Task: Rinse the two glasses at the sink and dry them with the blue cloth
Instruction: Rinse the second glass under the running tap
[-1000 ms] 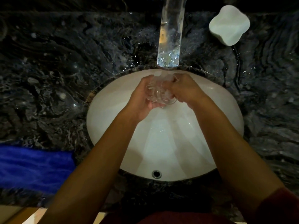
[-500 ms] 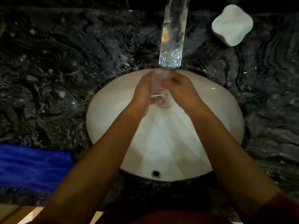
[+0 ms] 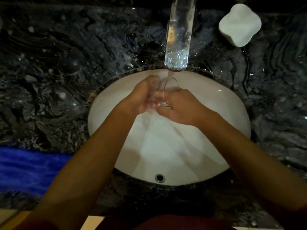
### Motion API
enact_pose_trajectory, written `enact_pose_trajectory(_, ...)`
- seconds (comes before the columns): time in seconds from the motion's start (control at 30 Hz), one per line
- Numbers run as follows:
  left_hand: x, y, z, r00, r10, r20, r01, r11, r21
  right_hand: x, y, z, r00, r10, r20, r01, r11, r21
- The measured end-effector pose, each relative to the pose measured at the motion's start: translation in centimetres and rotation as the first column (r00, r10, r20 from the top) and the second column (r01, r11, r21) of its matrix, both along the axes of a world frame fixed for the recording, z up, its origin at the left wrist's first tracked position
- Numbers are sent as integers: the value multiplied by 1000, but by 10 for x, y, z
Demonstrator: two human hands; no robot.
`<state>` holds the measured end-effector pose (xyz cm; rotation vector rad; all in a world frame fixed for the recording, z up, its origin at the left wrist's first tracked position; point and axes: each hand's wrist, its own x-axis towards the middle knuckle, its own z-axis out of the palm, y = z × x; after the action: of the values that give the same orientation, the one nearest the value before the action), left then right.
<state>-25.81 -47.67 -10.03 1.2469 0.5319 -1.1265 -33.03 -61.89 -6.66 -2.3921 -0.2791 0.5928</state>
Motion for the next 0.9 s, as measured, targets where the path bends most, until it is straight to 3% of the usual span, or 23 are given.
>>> enact_pose_trajectory(0.1, 3, 1, -1, 994, 38, -102, -41, 999, -25, -4, 0, 1, 997, 59, 41, -60, 998, 13)
enact_pose_trajectory(0.2, -5, -4, -1, 985, 52, -163, -68, 993, -98, 2, -1, 0, 976, -209, 58, 204, 976, 73)
enact_pose_trajectory(0.27, -12, -12, -3, 991, 59, -123, -71, 992, -100, 8, 6, -2, 891, -454, -19, 454, 887, 81)
enact_pose_trajectory(0.33, -14, -17, -1, 998, 51, 38, -51, 999, -16, 13, 18, -4, 691, -683, -238, 722, 667, 182)
enact_pose_trajectory(0.37, -13, -20, -2, 990, 14, 142, -23, 998, 60, 15, 19, -6, 539, -730, -419, 841, 486, 237)
enact_pose_trajectory(0.43, -10, -22, -2, 945, -113, 307, 35, 968, 249, 18, 15, -11, 284, -642, -712, 957, 146, 250)
enact_pose_trajectory(0.53, -11, -14, -4, 829, -307, 467, 126, 917, 378, 16, 11, -24, 199, -451, -870, 966, -58, 251)
enact_pose_trajectory(0.63, -21, -4, -8, 699, -385, 603, 164, 906, 390, 10, 15, -34, 178, -393, -902, 963, -118, 241)
enact_pose_trajectory(0.77, -38, -9, -12, 482, -368, 796, -49, 895, 443, 5, 19, -37, 182, -399, -899, 960, -127, 251)
enact_pose_trajectory(0.83, -40, -12, -11, 495, -293, 818, -113, 912, 395, 4, 21, -35, 212, -431, -877, 952, -111, 285)
enact_pose_trajectory(0.9, -35, -16, -6, 624, -195, 757, -103, 940, 327, 3, 22, -35, 243, -461, -854, 943, -96, 320)
